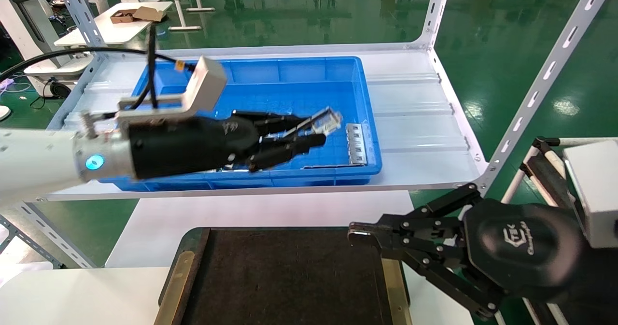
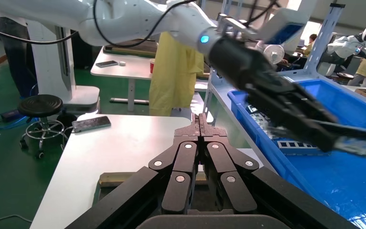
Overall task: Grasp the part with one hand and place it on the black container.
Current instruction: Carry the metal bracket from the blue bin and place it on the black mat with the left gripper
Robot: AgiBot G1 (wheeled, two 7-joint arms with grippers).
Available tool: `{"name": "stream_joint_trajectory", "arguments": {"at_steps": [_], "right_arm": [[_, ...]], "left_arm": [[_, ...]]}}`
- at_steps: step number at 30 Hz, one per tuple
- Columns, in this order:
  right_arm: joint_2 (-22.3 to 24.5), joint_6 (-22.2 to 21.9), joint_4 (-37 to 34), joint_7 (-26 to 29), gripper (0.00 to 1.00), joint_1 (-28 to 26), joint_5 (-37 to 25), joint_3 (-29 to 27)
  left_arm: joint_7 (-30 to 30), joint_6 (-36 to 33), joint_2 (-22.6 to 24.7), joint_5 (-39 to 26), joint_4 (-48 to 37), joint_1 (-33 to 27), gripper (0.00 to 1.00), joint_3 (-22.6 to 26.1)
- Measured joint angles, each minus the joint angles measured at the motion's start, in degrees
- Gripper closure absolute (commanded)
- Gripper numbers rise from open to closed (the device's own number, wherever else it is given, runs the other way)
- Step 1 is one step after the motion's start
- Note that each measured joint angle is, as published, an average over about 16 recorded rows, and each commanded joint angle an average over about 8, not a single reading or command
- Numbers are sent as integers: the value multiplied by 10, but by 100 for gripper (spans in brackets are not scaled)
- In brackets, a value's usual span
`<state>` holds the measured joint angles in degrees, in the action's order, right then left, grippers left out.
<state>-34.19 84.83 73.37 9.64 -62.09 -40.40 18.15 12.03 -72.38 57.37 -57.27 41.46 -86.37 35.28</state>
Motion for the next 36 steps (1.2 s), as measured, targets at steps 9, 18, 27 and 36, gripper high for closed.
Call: {"name": "stream_joint_trajectory", "arguments": {"at_steps": [9,18,27,36], "right_arm": [[0,0,0,0,100,0,0,0],[0,0,0,0,100,0,0,0],[0,0,0,0,100,0,0,1],[0,0,0,0,100,0,0,1]], "left_arm": [[61,19,-65,16,153,100,100,1],[129,119,-93,-15,248,205,100,23],[208,246,-58,-82,240,264,100,64],[316,370,19,-148,169,276,100,109]]}}
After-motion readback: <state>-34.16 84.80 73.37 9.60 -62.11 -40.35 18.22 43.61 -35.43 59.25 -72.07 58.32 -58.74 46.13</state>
